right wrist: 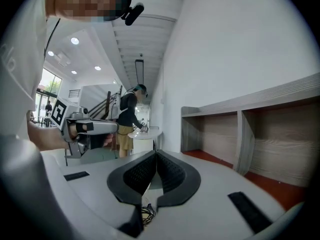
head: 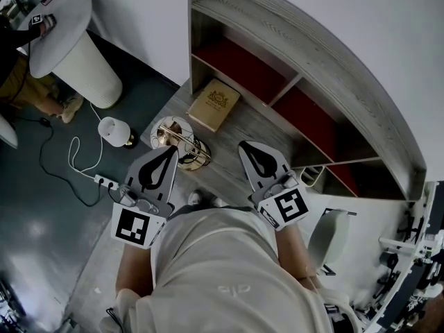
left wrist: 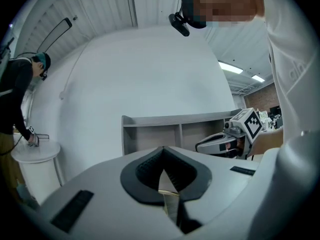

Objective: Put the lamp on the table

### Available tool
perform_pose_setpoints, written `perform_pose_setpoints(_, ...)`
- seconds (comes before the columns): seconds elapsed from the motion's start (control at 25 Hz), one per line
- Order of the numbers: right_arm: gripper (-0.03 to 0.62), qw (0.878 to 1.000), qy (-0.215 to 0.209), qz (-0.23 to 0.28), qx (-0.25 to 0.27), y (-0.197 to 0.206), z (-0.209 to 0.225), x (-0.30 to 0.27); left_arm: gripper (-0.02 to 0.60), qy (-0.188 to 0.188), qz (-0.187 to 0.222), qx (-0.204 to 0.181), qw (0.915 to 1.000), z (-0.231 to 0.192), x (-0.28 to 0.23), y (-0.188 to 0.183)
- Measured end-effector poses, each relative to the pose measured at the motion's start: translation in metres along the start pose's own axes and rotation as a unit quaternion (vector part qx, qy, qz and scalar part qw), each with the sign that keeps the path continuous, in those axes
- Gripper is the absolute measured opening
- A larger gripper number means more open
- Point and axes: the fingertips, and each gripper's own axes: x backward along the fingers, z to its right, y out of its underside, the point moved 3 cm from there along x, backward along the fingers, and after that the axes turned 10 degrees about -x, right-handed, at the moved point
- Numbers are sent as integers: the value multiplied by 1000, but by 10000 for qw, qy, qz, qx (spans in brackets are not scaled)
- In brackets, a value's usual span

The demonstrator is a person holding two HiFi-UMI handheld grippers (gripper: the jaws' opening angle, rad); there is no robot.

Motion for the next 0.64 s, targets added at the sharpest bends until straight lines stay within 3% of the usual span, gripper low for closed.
perform_pose_setpoints(0.24, 34, 10000, 19, -46, -24, 5, 0, 0, 14, 200, 173, 337, 9991, 4, -3, 5)
perform_pose_setpoints(0.64, 34, 9999, 52, -79, -80, 8, 0, 4, 14, -65, 161, 904, 9958, -4, 1, 18)
